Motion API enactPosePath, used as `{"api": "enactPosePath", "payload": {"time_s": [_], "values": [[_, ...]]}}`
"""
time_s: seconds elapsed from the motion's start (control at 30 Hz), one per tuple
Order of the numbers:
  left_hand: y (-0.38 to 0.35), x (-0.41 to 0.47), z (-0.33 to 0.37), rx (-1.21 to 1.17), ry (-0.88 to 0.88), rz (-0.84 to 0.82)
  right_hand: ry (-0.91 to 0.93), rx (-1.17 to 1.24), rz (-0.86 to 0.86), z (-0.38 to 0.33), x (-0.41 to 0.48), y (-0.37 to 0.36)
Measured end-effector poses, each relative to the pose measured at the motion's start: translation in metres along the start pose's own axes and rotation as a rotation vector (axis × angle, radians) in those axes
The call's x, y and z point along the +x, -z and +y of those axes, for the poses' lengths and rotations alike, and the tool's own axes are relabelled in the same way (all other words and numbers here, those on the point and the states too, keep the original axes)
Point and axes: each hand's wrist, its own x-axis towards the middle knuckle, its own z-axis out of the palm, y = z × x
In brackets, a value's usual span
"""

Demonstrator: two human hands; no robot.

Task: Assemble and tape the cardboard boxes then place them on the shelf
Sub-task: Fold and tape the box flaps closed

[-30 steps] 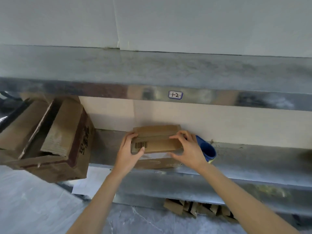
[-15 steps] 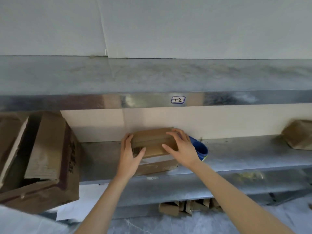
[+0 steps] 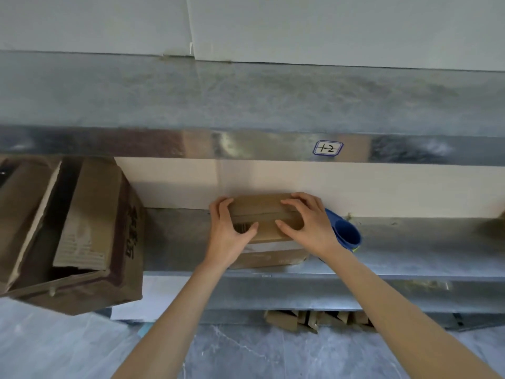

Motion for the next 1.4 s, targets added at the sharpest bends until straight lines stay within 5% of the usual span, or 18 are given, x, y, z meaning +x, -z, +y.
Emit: {"api": "enactPosePath", "payload": {"time_s": [0.93, 1.4], "values": [[-0.010, -0.001, -0.013, -0.225, -0.082, 0.006, -0.086, 0.313, 0.029, -0.003, -0.007, -0.007], [-0.008, 0.002, -0.019, -0.211, -0.118, -0.044, -0.037, 0.189, -0.016, 0.001, -0.002, -0.008]]}}
